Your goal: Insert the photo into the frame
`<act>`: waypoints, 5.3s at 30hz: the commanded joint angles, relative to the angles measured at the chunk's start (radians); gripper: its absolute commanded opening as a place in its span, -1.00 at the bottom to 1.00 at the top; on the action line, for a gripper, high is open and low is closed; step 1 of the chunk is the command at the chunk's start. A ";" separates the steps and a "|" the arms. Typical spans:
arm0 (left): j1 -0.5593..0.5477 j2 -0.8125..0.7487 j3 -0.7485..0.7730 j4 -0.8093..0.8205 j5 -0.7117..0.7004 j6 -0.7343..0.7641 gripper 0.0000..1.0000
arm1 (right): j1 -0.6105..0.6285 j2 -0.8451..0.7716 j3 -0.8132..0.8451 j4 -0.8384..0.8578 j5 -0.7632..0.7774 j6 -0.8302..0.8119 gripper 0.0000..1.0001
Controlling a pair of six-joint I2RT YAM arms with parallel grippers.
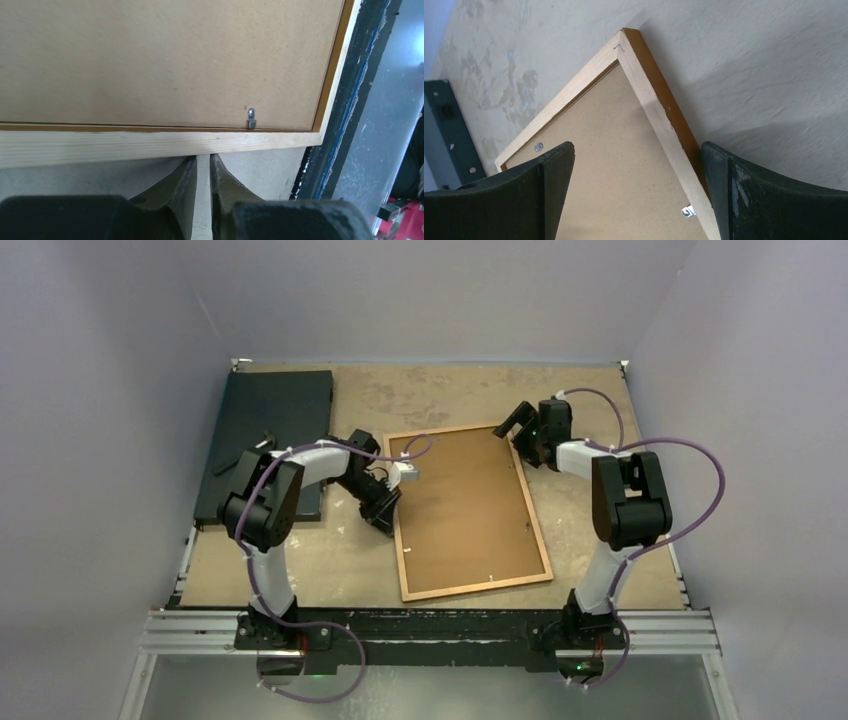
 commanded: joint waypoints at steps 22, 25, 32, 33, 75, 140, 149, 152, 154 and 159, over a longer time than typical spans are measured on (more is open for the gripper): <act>0.243 0.187 0.266 0.394 -0.017 -0.630 -0.62 | 0.393 -0.035 0.073 0.118 -0.071 0.034 0.86; 0.242 0.188 0.252 0.414 -0.024 -0.639 -0.71 | 0.426 -0.004 0.077 0.149 -0.098 0.064 0.84; 0.242 0.192 0.230 0.429 -0.012 -0.643 -0.77 | 0.471 0.104 0.110 0.215 -0.176 0.144 0.79; 0.242 0.191 0.226 0.432 -0.014 -0.643 -0.77 | 0.475 0.117 0.118 0.219 -0.181 0.149 0.78; 0.242 0.176 0.185 0.450 -0.037 -0.619 -0.97 | 0.546 0.241 0.220 0.181 -0.211 0.171 0.53; 0.211 0.534 0.957 0.271 -0.049 -0.495 -0.34 | 0.114 -0.468 -0.127 -0.573 0.119 0.046 0.98; 0.198 0.514 0.883 0.259 -0.030 -0.441 -0.38 | 0.086 -0.562 -0.270 -0.764 0.066 0.109 0.98; 0.199 0.511 0.861 0.261 -0.029 -0.426 -0.40 | 0.086 -0.553 -0.291 -0.814 0.061 0.103 0.98; 0.197 0.512 0.850 0.262 -0.031 -0.419 -0.44 | 0.086 -0.569 -0.307 -0.803 0.051 0.117 0.98; 0.199 0.505 0.813 0.239 -0.056 -0.376 -0.56 | 0.082 -0.551 -0.290 -0.749 0.079 0.116 0.98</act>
